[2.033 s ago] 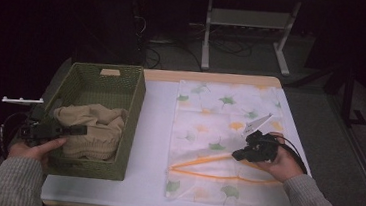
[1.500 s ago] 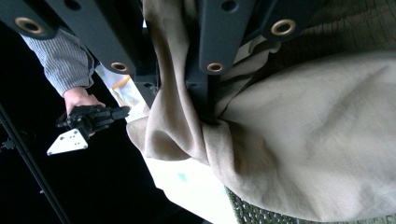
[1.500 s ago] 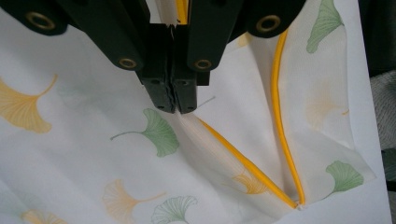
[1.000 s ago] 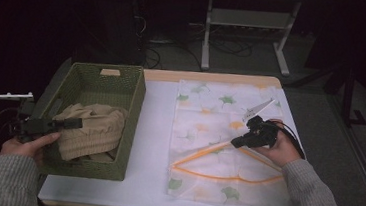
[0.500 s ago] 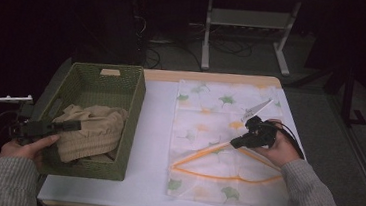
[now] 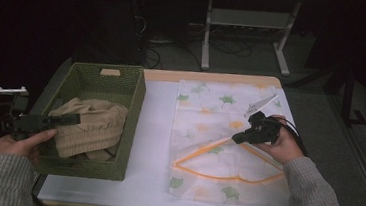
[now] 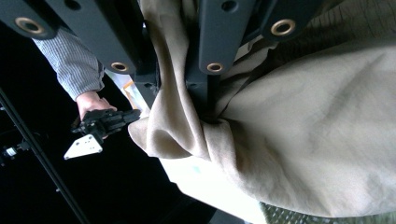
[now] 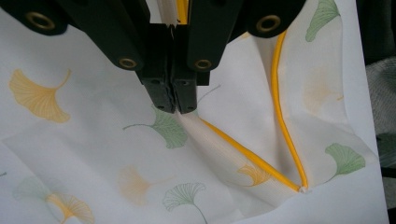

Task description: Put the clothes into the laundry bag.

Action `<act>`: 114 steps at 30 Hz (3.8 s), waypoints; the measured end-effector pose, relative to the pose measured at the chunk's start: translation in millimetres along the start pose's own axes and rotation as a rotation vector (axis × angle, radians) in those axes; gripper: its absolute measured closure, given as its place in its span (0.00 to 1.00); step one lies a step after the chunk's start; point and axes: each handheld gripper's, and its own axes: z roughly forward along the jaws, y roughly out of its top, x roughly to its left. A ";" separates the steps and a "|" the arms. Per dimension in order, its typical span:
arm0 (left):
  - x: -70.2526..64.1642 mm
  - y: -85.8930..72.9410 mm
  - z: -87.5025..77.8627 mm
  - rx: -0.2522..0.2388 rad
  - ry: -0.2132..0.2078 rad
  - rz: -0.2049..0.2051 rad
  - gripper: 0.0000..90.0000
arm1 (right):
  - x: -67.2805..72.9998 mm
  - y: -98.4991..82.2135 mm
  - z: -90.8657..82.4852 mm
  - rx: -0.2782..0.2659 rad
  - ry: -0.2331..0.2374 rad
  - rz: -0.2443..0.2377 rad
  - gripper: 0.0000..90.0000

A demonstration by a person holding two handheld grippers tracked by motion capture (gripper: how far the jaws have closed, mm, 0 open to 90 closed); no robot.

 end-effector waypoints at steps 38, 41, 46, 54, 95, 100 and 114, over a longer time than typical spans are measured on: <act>-125.7 35.9 83.8 0.143 -0.251 0.228 0.91 | -6.2 17.0 -8.6 -0.004 -0.014 0.008 0.98; -136.1 38.4 94.4 0.162 -0.265 0.240 0.91 | -7.7 17.3 -8.5 -0.004 -0.012 0.011 0.98; -152.5 37.9 115.1 0.196 -0.297 0.261 0.91 | -8.3 19.3 -7.9 -0.013 -0.009 0.010 0.98; -189.2 37.0 151.1 0.253 -0.379 0.312 0.91 | -10.8 17.6 -9.5 -0.022 -0.007 0.024 0.98; -101.9 -65.0 222.0 0.394 -0.432 0.101 0.91 | -9.1 13.9 -6.4 -0.043 0.060 0.031 0.98; -103.5 -80.6 244.4 0.441 -0.467 0.084 0.91 | -7.3 15.2 -10.0 -0.078 0.084 0.034 0.98; -97.3 -76.7 294.7 0.341 -0.278 0.057 0.83 | 6.5 16.6 -20.6 -0.098 0.115 0.010 0.98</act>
